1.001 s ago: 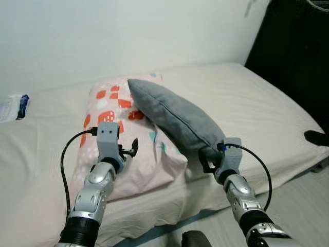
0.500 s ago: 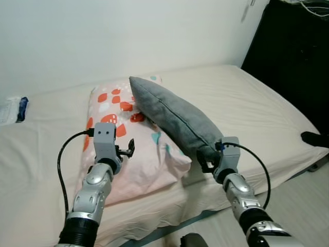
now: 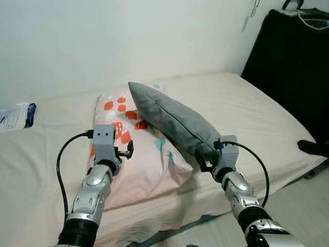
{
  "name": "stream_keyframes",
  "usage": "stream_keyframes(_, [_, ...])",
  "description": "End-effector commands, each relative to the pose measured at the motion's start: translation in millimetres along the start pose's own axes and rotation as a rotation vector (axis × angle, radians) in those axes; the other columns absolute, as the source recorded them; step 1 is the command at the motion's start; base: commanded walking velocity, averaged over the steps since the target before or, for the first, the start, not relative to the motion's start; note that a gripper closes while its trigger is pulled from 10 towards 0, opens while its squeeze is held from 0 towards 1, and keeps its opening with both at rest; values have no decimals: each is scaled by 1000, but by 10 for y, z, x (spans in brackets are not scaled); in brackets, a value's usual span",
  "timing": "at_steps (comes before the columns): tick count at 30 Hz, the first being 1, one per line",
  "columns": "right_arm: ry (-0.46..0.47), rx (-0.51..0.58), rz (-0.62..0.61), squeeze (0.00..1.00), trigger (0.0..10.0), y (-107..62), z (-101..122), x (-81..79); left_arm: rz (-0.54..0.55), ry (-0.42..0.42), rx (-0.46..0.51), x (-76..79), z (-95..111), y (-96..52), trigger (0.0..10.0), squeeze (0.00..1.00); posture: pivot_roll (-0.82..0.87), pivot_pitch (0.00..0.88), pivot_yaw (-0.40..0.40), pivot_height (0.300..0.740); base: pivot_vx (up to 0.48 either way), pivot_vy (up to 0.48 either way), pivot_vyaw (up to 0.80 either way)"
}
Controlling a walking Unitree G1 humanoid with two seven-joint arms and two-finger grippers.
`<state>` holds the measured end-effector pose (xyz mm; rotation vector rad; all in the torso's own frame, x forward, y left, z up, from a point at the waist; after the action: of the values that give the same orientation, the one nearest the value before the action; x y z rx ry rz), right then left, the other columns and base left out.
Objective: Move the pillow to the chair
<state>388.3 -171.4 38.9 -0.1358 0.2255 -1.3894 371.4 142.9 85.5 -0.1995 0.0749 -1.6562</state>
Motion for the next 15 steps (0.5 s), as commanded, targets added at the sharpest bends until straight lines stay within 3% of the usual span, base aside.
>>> stream_keyframes(1, [-13, 9, 29, 0, 10000, 35, 59, -61, 16, 2, -14, -49, -59, -14, 10000, 0, 25, 0, -79, 698, 0, 0, 0])
stream_keyframes(15, [9, 43, 24, 0, 10000, 87, 206, -43, 39, 3, 7, -168, 10, 15, 10000, 0, 33, 0, -86, 740, 0, 0, 0])
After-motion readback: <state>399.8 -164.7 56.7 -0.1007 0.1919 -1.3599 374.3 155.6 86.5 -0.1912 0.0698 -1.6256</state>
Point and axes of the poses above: a point about 5 cm out from each wrist's last joint towards the gripper, its own y axis pointing out of the wrist towards the gripper, its own z axis along the axis of the wrist's last joint, x = y × z, the point moved 6 cm from there along y, pointing out of the wrist towards the gripper, and after that the axes turned 1 degree about y, right-handed, at the moved point
